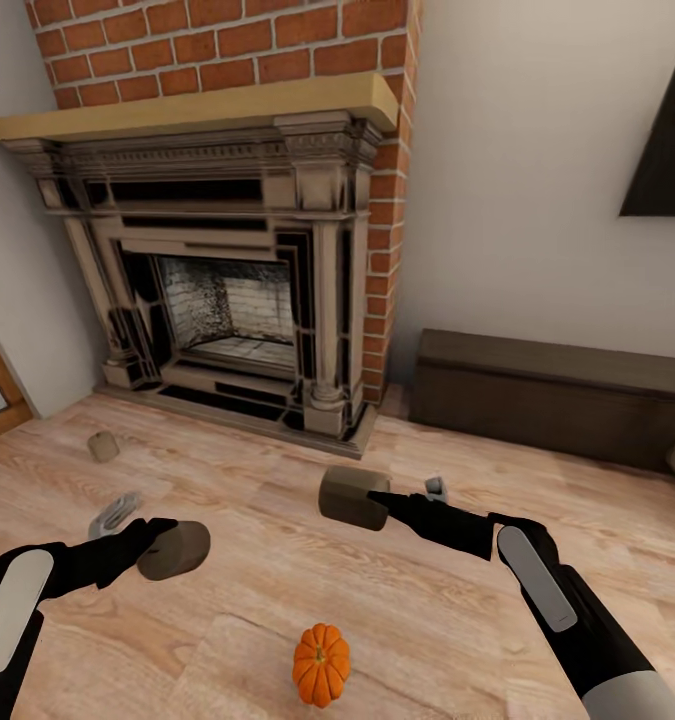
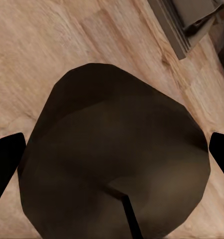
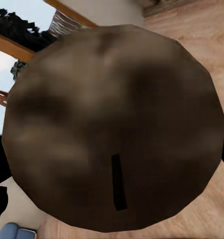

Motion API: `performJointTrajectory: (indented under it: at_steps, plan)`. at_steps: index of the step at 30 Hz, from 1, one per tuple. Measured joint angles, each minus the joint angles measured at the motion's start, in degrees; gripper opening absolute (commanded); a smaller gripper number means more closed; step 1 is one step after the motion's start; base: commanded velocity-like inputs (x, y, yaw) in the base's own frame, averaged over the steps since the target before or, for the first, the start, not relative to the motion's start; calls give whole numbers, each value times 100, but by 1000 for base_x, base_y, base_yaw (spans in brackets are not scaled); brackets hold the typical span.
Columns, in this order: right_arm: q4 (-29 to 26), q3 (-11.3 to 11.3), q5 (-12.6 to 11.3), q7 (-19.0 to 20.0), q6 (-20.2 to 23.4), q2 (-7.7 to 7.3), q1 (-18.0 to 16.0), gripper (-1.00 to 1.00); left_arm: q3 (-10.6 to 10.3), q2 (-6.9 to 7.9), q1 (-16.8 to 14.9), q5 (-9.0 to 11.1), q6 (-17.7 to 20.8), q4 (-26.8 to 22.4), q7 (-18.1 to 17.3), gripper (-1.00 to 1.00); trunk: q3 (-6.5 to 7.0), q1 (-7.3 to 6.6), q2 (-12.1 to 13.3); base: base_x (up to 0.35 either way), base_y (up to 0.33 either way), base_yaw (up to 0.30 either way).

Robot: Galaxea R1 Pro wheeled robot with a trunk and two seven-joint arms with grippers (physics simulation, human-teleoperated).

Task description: Place each of the two pumpkins and all three candles from the living room inside a cabinet in the living room (use any cabinet), then make sure every cabinet is closed, and position the cauldron so it is next to a table in the living room.

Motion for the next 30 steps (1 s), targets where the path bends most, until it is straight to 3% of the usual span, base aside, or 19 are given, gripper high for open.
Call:
performJointTrajectory:
  at_steps: [6, 22, 30]
  plan:
    - [1, 1, 4, 0, -1, 0, 0, -100, 3, 0, 1, 13, -4, 0, -4, -100, 15, 0, 0, 0, -317, -220]
    - [2, 1, 0, 1, 0, 3, -1, -100, 12, 1, 1, 7, 0, 17, -2, -100, 17, 0, 0, 0, -319, -28]
    - [7, 0, 0, -1, 0, 4, 0, -100, 11, 0, 0, 13, -1, 35, 0, -100, 17, 0, 0, 0, -319, -234]
